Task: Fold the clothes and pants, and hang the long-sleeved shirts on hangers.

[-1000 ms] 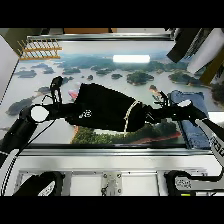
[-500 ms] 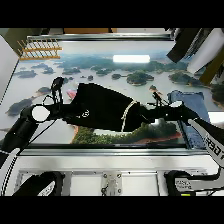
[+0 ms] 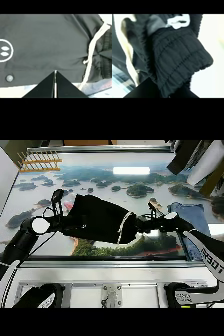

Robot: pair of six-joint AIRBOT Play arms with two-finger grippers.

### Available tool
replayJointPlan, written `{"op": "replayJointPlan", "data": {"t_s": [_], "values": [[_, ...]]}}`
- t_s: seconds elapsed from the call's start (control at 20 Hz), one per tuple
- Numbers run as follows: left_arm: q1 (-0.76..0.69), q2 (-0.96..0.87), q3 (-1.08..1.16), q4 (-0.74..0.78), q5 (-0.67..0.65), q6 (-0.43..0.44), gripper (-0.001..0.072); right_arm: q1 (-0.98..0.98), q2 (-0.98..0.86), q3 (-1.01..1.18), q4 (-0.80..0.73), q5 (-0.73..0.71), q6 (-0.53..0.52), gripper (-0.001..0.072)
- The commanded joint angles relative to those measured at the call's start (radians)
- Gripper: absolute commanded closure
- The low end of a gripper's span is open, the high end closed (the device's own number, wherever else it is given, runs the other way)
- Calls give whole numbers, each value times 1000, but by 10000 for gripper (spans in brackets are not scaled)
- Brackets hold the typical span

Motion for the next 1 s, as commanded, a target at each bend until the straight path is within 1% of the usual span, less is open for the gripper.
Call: {"op": "replayJointPlan", "data": {"t_s": [0.0,0.05,0.2,0.25,0.4,0.6,0.7,0.85,0.95], "values": [[0,-1,-1,0,0,0,681,-51,63,92,-17,-25,57,688],[0,-1,-1,0,0,0,681,-98,92,147,-67,-24,115,688],[0,-1,-1,1,0,0,681,-294,203,303,-294,-25,367,689],[0,-1,-1,1,0,0,681,-364,246,328,-336,-25,412,688],[0,-1,-1,1,0,1,682,-579,381,334,-392,-9,481,688],[0,-1,-1,0,0,1,682,-782,506,322,-558,73,591,688],[0,-2,-1,1,0,1,681,-846,570,276,-639,103,646,689],[0,-2,-1,1,0,1,682,-891,688,146,-792,161,741,688],[0,-2,-1,1,0,1,681,-899,769,32,-820,232,747,688]]}}
